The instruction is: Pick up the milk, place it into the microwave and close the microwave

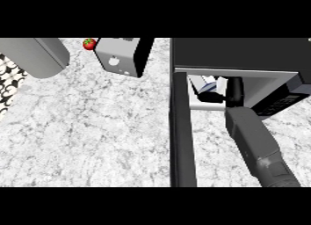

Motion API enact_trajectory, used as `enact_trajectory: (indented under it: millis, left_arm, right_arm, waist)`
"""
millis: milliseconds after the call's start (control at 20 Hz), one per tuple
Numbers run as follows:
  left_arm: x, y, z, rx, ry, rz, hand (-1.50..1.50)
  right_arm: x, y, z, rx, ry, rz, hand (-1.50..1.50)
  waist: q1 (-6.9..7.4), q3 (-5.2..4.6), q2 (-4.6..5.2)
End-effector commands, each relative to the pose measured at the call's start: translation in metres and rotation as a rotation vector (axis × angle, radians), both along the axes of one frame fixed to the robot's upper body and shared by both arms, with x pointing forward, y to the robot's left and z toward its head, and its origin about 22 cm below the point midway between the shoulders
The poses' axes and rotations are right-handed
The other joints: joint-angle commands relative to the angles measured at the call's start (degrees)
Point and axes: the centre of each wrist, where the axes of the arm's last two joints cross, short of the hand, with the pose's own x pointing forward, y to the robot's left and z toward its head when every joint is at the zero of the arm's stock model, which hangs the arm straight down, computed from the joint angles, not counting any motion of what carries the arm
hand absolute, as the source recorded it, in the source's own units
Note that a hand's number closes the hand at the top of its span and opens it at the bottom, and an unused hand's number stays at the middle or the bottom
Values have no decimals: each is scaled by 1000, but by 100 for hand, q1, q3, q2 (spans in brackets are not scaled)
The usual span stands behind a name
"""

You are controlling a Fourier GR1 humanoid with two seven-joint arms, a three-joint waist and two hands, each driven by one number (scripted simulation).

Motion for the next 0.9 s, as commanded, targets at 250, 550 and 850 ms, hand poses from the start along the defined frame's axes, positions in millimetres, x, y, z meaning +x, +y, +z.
enact_trajectory:
  millis: [250, 550, 850]
  left_arm:
    - [-9, -1, -8, -15, 6, -39, -150]
    - [6, -2, -14, -4, -2, -20, -150]
    - [10, -6, -17, -1, 8, -54, -150]
  right_arm:
    - [20, 17, 20, -357, -85, -131, 150]
    - [25, 14, 24, -413, -44, -273, 150]
    - [32, -22, 38, -364, -37, -356, 150]
  waist:
    - [199, 0, 44]
    - [213, 4, 95]
    - [298, 13, 151]
